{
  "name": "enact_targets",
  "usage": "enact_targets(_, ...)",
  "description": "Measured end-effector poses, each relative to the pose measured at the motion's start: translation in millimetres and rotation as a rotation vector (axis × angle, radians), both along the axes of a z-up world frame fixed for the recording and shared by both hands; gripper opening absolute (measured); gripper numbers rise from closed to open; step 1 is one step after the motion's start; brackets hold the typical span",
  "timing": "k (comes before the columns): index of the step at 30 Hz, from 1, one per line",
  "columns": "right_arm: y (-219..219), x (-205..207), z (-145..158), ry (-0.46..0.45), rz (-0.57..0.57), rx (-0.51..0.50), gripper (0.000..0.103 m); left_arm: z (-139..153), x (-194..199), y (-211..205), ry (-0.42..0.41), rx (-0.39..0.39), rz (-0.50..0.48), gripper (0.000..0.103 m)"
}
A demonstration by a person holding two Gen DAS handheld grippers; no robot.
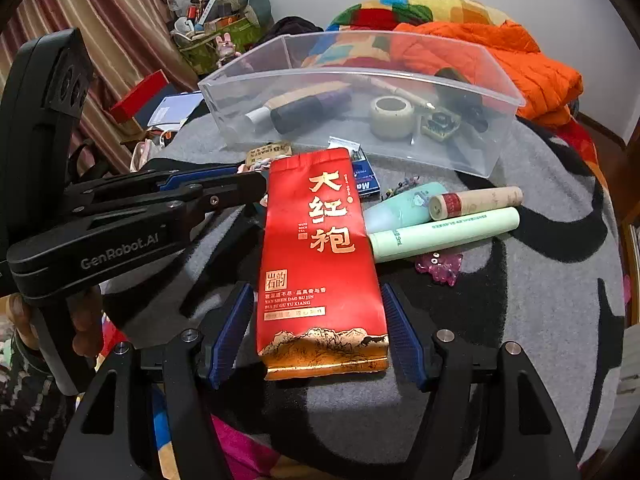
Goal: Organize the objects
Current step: 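Grasp the red tea bag with the right tool while the left tool grasps the braided rope bracelet, then carry the tea bag and bracelet into the clear box and open both tools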
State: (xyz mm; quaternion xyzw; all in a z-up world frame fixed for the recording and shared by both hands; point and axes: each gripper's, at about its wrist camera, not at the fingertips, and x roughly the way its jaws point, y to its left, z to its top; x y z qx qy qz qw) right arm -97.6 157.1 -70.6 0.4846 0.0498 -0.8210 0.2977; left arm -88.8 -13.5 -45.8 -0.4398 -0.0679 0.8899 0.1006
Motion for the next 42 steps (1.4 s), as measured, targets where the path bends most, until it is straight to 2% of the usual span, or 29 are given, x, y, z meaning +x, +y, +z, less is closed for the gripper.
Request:
enact_targets(1, -0.8, 1.2, 0.5, 0.003, 0.003, 0.003, 0.062, 0.5, 0.1, 0.0, 0.004, 0.0, 0.002, 0.019)
enact_targets(3, -0.6, 2.8, 1.2, 0.018, 0.003, 0.013, 0.054, 2.1, 1.0, -0.6, 0.011, -0.001, 0.007, 0.016)
enact_targets(5, 1.4, 5.3, 2.9, 0.03, 0.006, 0.015, 0.053, 4.2, 2.8, -1.4, 0.021, 0.001, 0.009, 0.014)
enact_targets(8, 3.6, 7.3, 6.5, 0.046, 0.003, 0.007, 0.053, 6.4, 6.5, -1.8, 0.036, -0.022, 0.016, 0.006)
enact_targets(17, 18.6, 11.8, 38.8, 0.138, -0.04, -0.044, 0.053, 24.2, 19.8, -4.9, 0.095, -0.052, 0.036, 0.005)
enact_targets(23, 30.0, 7.4, 58.0, 0.186, -0.078, -0.066, 0.053, 41.3, 25.8, -11.9, 0.135, -0.041, 0.05, 0.005)
enact_targets(33, 39.7, -6.4, 69.8, 0.214, -0.127, -0.084, 0.053, 74.7, 30.9, -13.5, 0.22, -0.037, 0.056, 0.005)
enact_targets(42, 44.0, -21.6, 82.1, 0.25, -0.152, -0.113, 0.053, 104.4, 20.3, -6.1, 0.295, -0.026, 0.051, 0.005)
